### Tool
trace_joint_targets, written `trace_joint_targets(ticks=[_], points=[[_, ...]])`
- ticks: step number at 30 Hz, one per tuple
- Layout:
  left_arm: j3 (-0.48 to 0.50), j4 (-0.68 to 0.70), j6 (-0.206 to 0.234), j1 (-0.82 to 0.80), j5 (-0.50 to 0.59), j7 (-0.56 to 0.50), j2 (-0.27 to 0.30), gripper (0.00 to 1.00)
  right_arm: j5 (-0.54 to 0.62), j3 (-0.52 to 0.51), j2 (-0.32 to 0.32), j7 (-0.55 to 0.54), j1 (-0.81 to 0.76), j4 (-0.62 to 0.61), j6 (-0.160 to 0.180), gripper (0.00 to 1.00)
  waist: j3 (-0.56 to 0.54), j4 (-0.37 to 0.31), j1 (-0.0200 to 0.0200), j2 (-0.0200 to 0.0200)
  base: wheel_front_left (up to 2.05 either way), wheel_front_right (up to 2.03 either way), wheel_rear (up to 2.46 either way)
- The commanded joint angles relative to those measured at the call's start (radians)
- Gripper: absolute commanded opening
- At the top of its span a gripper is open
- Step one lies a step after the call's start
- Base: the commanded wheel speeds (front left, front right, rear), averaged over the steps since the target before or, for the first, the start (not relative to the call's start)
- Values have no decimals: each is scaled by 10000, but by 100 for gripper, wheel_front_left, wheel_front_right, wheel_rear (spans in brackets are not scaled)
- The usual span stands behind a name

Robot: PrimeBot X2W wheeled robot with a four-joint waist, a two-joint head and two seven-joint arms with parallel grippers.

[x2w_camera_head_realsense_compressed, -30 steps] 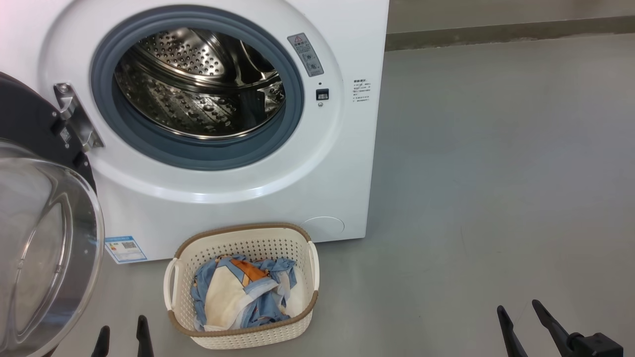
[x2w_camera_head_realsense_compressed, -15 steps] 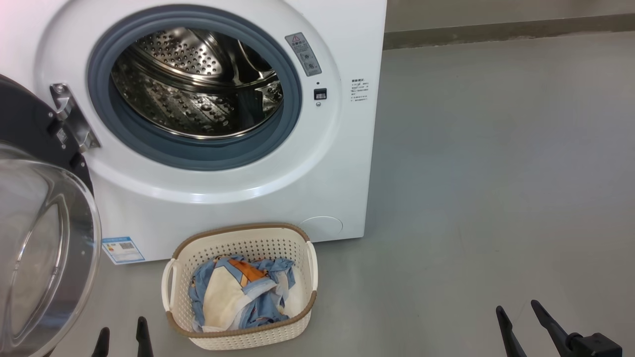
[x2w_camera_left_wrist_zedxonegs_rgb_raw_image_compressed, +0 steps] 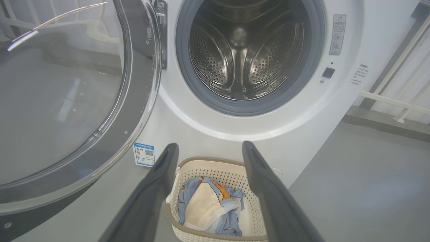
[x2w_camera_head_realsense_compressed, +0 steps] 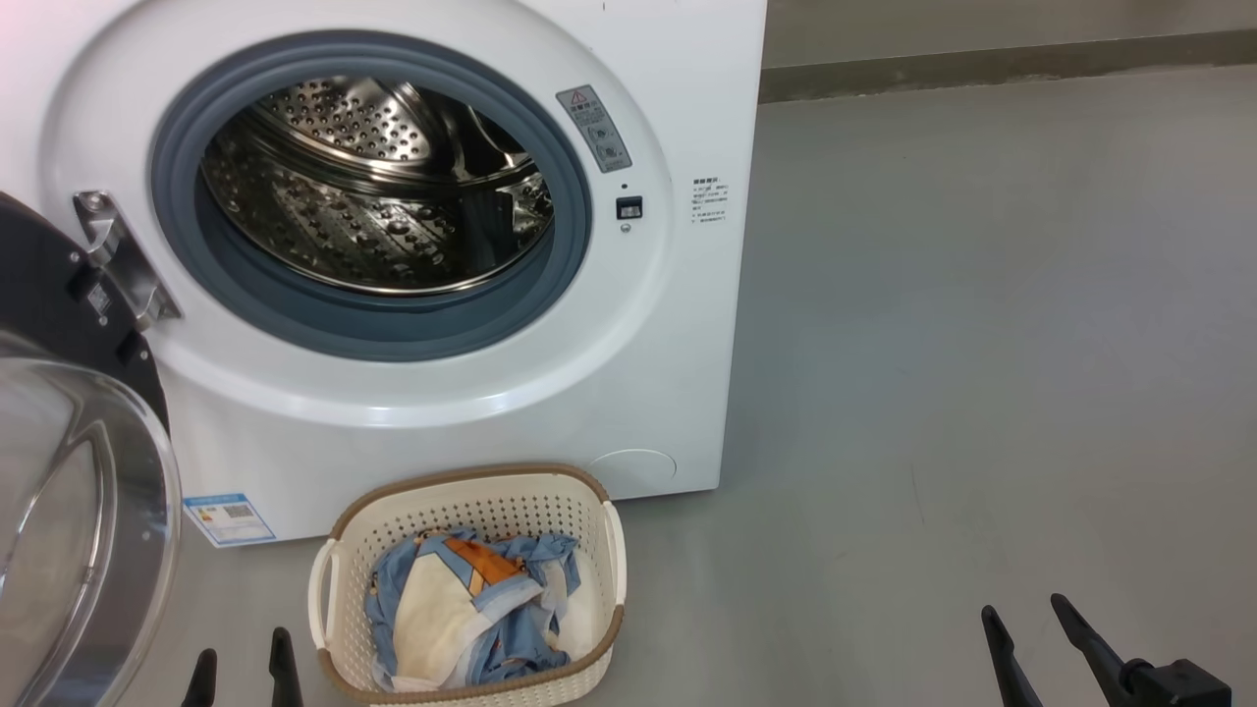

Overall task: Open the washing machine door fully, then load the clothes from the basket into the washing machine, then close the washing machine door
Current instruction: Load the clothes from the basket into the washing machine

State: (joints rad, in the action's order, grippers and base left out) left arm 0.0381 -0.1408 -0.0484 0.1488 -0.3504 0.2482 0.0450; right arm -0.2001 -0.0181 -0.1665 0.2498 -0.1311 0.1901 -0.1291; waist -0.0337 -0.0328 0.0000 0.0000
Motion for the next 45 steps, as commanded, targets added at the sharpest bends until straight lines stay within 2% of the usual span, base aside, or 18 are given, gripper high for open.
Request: trace_joint_targets(ticks=[1, 13, 45], points=[[338, 212, 59, -285, -89, 135, 53, 100, -13, 185, -195, 120, 309, -231, -16, 100, 12, 6, 0, 0, 65, -65, 0], [349, 172, 257, -316, -61, 135, 53, 100, -46, 194, -209, 120, 351, -216, -16, 100, 101, 7, 0, 0, 30, -30, 0], [161, 10, 158, -381, 97, 136, 53, 100, -52, 251, -188, 120, 413, -217, -16, 100, 264, -77, 0, 0, 18, -18, 0]])
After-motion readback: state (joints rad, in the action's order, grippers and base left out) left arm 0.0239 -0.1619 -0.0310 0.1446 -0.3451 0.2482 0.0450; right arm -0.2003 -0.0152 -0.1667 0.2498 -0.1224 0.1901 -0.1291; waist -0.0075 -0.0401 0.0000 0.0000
